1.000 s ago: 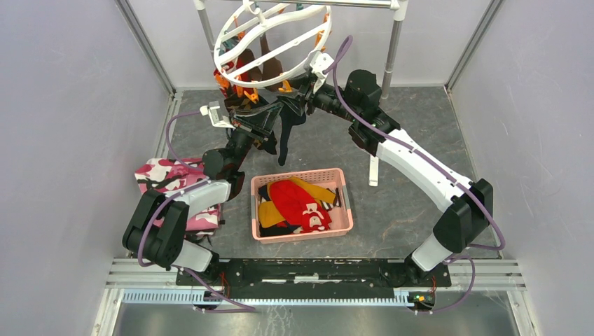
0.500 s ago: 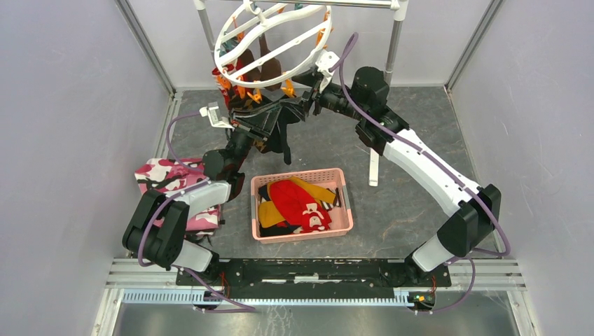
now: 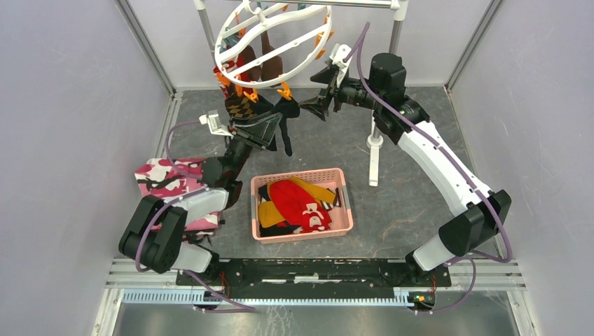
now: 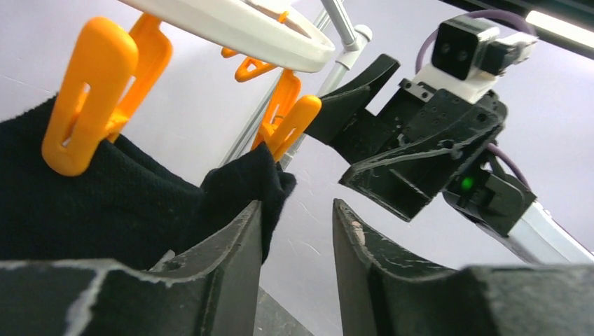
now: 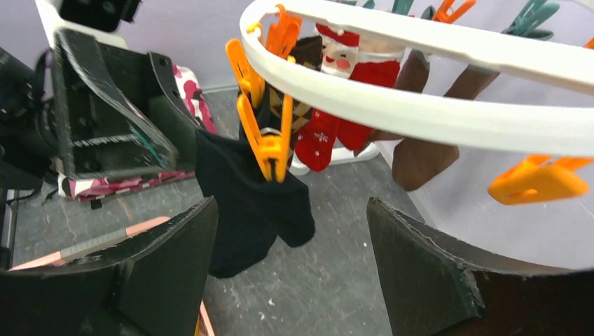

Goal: Clip the socks to the hanger
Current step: Clamp the sock onto the hanger.

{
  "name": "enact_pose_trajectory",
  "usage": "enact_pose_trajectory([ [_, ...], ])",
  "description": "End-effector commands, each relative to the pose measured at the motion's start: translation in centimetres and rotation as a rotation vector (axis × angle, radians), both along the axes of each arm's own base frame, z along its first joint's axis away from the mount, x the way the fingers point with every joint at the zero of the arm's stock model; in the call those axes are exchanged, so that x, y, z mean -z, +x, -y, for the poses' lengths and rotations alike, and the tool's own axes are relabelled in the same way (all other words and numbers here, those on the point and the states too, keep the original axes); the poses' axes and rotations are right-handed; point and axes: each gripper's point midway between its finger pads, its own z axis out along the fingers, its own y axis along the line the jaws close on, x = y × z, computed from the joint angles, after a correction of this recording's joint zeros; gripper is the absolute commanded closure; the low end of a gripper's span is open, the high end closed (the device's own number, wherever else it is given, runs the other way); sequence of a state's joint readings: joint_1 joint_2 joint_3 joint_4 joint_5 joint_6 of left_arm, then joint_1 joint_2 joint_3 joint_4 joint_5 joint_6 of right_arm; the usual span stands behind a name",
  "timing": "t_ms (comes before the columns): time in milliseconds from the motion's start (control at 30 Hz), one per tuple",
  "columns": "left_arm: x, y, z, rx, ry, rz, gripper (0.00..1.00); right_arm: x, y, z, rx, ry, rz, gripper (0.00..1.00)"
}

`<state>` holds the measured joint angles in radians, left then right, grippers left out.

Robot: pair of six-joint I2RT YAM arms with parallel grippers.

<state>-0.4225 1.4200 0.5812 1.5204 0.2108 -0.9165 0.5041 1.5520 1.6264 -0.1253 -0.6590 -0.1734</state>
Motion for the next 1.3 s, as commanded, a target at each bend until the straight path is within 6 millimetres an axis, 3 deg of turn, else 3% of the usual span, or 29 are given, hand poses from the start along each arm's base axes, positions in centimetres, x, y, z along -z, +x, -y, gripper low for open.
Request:
enact_pose_trajectory([
  [0,-3.8,-4.0,-1.9,-0.013,-0.062,0.154,0.5,-2.3,-1.6,2.2,-0.021,-0.033,0.054,0.15],
  [233,-1.8,-4.9,-3.3,-0.15,0.125,0.081,0.36,0.8,-1.8,4.3,-0.034,-0.155,0.002,0.1],
  [400,1.4,-5.4,-4.6,-0.252,0.308,0.022,0.25,3.7,-3.2,5.5,-0.074,-0.259,0.01,0.07],
  [633,5.7,-5.0,-6.5,-0.363,0.498,-0.1,0.18,6.6,-5.1,6.7,-0.115,-0.323,0.008,0.02],
  [800,7.0,-4.8,-8.2,-0.449,0.559,-0.14,0.16,9.4,-6.5,7.3,-0.146,-0.342,0.005,0.02],
  [867,7.4,-5.0,-8.0,-0.434,0.556,-0.145,0.16,10.6,-6.8,7.6,-0.151,-0.345,-0.004,0.02],
  [1000,8.6,-6.3,-5.8,-0.293,0.548,-0.114,0.16,13.7,-8.2,7.9,-0.179,-0.334,-0.027,0.02],
  [1267,14.2,-8.3,-3.3,-0.057,0.504,-0.26,0.16,19.7,-9.5,8.8,-0.18,-0.357,-0.077,0.02],
])
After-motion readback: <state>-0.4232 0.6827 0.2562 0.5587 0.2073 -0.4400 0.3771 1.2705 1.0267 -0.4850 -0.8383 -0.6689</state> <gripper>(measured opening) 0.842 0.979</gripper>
